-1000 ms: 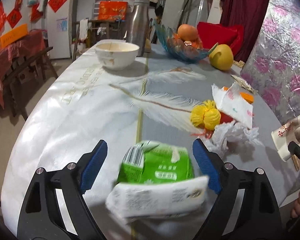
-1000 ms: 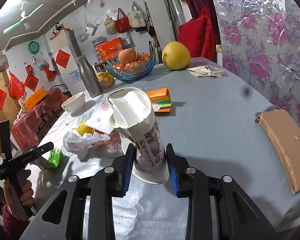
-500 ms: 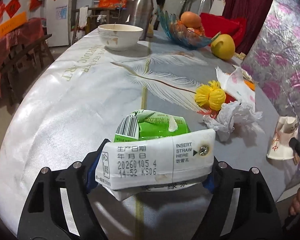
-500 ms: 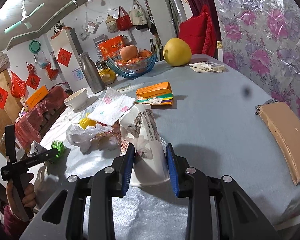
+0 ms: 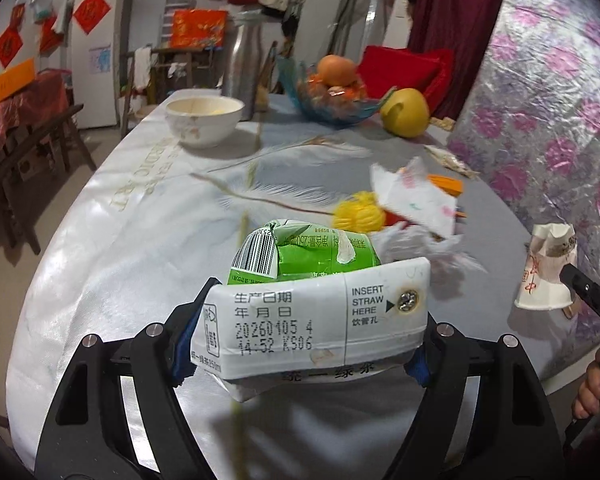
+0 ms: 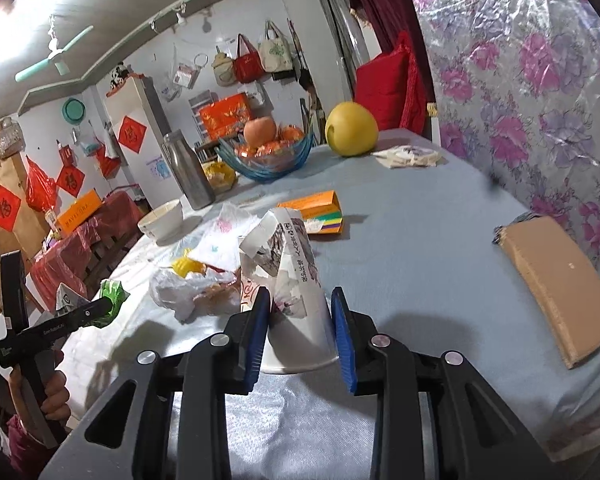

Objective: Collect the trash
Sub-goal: 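Carry the cup and carton to the red wastebasket and open the right gripper, then open the left gripper over the wastebasket, dropping the milk carton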

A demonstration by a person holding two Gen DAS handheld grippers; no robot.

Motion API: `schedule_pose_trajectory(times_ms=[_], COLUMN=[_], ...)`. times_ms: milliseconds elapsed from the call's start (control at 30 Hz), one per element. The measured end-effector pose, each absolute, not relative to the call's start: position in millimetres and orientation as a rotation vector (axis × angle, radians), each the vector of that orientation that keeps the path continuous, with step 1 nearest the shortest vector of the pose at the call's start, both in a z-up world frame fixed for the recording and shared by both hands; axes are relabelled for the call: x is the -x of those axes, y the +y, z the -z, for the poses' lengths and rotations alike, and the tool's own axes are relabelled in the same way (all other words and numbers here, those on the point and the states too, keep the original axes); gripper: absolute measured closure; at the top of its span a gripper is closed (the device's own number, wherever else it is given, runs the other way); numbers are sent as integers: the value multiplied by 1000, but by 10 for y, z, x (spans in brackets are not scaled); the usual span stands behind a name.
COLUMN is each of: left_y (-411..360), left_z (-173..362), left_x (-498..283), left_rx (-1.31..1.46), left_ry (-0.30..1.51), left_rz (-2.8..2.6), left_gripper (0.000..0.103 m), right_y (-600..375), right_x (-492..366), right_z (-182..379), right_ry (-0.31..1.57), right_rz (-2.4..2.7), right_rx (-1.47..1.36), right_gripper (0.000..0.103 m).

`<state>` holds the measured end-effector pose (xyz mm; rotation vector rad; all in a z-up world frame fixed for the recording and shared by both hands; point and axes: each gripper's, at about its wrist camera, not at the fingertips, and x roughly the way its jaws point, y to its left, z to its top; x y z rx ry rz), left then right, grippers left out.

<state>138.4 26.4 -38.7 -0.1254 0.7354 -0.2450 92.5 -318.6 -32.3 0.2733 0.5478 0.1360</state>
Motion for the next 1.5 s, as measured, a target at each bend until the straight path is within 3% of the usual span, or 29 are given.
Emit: schedule_pose_trajectory(times_ms=[733, 1167, 1267, 1333, 1500], left_y=[-709, -1441, -1694, -1830, -2247], left_z=[183, 258, 320, 357, 485], left_x=[-774, -558, -510, -471, -336], left_rx=[16, -101, -142, -164, -233], left_ry=[695, 747, 765, 777, 818], left_rz=[500, 661, 708, 735, 828], left_gripper=[26, 26, 27, 26, 26], right_y=[-4043, -4748, -4851, -4925, -5145], right_x=[355, 785, 714, 723, 878], right_z=[244, 1217, 1548, 1717, 1618], right_ry=[573, 854, 960, 999, 935], right_rz=[26, 268, 309, 352, 377], right_rx=[-262, -272, -248, -260, -329], right_gripper=[72, 71, 61, 40, 40])
